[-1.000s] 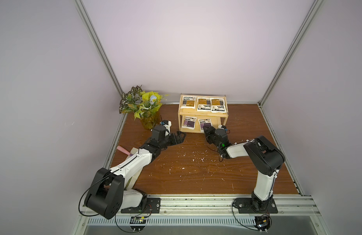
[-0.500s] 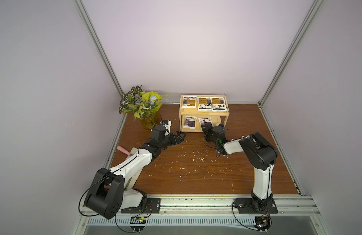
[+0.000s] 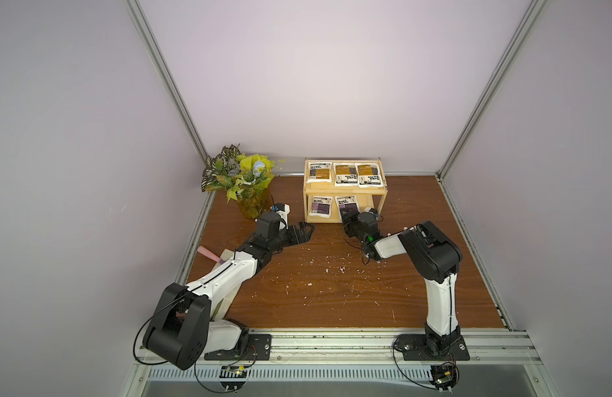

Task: Place the bagged coffee beans on the shelf by color
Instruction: Place the bagged coffee beans on the shelf.

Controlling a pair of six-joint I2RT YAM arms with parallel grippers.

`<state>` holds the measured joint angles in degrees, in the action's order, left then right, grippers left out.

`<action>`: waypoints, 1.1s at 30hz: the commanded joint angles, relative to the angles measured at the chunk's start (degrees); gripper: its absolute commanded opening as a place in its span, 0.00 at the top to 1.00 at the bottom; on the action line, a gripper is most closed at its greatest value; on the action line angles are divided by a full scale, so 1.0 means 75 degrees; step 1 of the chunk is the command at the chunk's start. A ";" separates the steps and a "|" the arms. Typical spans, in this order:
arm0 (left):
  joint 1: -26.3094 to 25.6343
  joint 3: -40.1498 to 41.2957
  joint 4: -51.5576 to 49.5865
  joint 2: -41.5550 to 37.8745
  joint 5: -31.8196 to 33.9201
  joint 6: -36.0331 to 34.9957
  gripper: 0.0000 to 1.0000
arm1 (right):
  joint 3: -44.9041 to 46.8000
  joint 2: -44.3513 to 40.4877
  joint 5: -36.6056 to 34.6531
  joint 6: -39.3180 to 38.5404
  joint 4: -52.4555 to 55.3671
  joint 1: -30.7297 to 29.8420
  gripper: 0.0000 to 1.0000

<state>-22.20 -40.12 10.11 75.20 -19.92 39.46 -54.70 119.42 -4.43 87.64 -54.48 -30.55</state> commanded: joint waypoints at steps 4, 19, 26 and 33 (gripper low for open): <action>0.0030 0.0111 0.0048 -0.0011 -0.0018 -0.0043 0.00 | -0.0397 0.0235 -0.0090 0.0094 0.0033 0.0088 0.50; 0.0031 0.0032 -0.0035 -0.0235 0.0066 -0.0053 0.00 | 0.0179 -0.0758 0.0672 -0.0634 -0.0811 0.0044 0.48; 0.0030 -0.0191 -0.0217 -0.0376 0.0190 -0.0111 0.00 | 0.1082 -0.1594 0.0866 -0.0665 -0.1147 -0.0024 0.46; 0.0032 -0.0412 -0.0517 -0.0696 0.0431 -0.0221 0.00 | 0.2443 -0.2941 0.1143 -0.0672 -0.0940 -0.0220 0.45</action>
<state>-22.20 -41.06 7.97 71.94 -18.39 39.07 -38.68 102.63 2.11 84.20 -60.73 -31.35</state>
